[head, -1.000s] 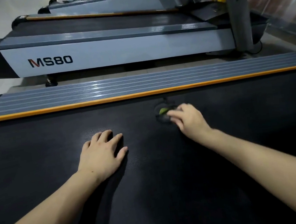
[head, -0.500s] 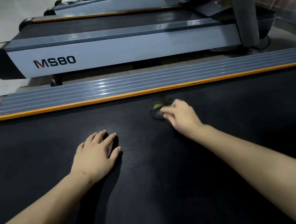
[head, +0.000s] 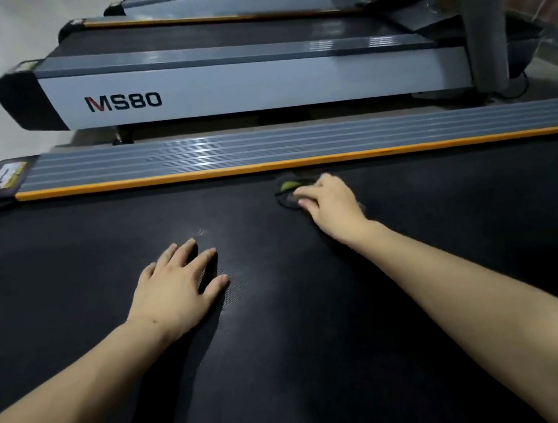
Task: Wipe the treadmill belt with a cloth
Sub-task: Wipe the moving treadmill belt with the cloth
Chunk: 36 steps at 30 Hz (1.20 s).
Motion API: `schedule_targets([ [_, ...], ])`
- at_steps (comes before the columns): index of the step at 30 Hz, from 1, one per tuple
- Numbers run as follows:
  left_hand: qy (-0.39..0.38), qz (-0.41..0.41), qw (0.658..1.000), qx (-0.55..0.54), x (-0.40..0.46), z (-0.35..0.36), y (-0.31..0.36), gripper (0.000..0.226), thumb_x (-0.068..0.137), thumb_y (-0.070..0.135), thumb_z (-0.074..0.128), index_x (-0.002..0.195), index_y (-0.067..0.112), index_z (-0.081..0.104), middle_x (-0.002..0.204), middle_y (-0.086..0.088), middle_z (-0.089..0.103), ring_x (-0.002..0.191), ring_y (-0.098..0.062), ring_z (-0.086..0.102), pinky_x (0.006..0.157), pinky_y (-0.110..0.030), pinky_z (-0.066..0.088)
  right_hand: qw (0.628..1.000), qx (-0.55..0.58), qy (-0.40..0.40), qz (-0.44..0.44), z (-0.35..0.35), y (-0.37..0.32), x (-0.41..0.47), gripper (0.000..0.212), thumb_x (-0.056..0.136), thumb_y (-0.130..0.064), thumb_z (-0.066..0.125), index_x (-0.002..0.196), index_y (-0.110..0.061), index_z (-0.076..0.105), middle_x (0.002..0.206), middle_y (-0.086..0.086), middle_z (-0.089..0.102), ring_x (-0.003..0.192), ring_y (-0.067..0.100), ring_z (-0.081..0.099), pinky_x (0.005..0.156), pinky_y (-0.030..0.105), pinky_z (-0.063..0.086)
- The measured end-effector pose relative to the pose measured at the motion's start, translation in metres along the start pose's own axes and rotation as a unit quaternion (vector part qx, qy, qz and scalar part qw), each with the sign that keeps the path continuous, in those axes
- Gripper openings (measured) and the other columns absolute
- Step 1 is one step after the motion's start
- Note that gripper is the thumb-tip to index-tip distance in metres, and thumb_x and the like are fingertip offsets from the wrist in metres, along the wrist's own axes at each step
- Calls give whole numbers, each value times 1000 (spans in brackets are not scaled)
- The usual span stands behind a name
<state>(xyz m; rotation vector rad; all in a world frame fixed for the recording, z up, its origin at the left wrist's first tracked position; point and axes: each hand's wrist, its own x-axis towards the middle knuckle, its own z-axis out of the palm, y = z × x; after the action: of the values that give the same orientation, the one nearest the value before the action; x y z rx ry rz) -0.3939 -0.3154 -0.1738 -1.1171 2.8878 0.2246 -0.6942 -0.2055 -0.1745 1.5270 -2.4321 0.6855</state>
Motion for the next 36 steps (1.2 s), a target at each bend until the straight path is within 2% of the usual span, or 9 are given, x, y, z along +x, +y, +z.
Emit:
schedule_targets([
  [6, -10, -2, 1000, 15, 3, 3, -14, 80, 82, 87, 16, 154, 51, 23, 167, 12, 16, 155, -14, 14, 122, -38, 22, 969, 78, -69, -226, -22, -16, -77, 21, 96, -31, 63, 113, -24, 73, 93, 4, 55, 85, 20, 52, 80, 27, 45],
  [9, -21, -6, 1000, 9, 6, 0, -12, 77, 84, 85, 22, 153, 52, 24, 167, 12, 16, 155, -13, 13, 123, -37, 21, 981, 22, -18, -192, 5, -9, -6, 25, 96, -36, 57, 110, -26, 75, 94, 9, 56, 85, 29, 53, 80, 38, 52],
  [13, -35, -16, 999, -6, 6, 0, -11, 73, 88, 82, 27, 154, 51, 23, 168, 12, 11, 156, -13, 8, 125, -40, 17, 1000, -1, -18, 7, 26, -17, 43, 21, 95, -34, 64, 112, -30, 75, 98, 8, 54, 98, 31, 52, 87, 43, 48],
  [16, -45, -20, 999, -11, 6, 1, -10, 71, 90, 79, 27, 155, 51, 20, 169, 12, 7, 156, -13, 3, 126, -42, 13, 997, 41, 12, -58, 11, -33, -8, 17, 89, -30, 70, 105, -27, 77, 88, 7, 55, 83, 30, 56, 77, 38, 52],
  [21, -51, -23, 998, -20, 7, -1, -9, 70, 91, 78, 30, 155, 50, 20, 169, 12, 7, 156, -13, 1, 126, -44, 13, 969, 92, -78, -216, -7, -41, -69, 20, 94, -34, 63, 111, -29, 73, 91, 1, 53, 83, 20, 52, 76, 28, 45],
  [26, -48, -17, 998, -25, 6, 1, -11, 71, 90, 80, 26, 155, 51, 19, 169, 13, 6, 156, -12, 1, 126, -42, 10, 996, 14, -21, -90, 32, -47, 37, 22, 95, -35, 64, 113, -29, 74, 90, 4, 47, 89, 30, 50, 80, 43, 50],
  [29, -64, -4, 997, -34, 8, -6, -22, 72, 91, 78, 32, 155, 48, 21, 169, 12, 7, 156, -12, 5, 126, -40, 13, 999, 4, -32, -15, 43, -57, 52, 24, 96, -37, 61, 116, -31, 73, 93, 2, 46, 97, 29, 51, 86, 42, 48],
  [33, -23, -16, 1000, 6, -4, -20, -41, 65, 92, 74, 37, 152, 48, 30, 163, 10, 29, 150, -15, 26, 120, -39, 27, 992, 49, -3, -118, 22, -73, -19, 19, 91, -34, 66, 105, -29, 77, 84, 5, 52, 78, 28, 54, 71, 36, 50],
  [36, -31, -33, 999, 11, -18, -22, -43, 64, 92, 74, 37, 151, 49, 31, 159, 10, 32, 148, -18, 26, 115, -39, 31, 969, 79, -72, -222, 9, -80, -65, 23, 95, -39, 57, 109, -31, 73, 88, 3, 51, 79, 23, 50, 70, 32, 45],
])
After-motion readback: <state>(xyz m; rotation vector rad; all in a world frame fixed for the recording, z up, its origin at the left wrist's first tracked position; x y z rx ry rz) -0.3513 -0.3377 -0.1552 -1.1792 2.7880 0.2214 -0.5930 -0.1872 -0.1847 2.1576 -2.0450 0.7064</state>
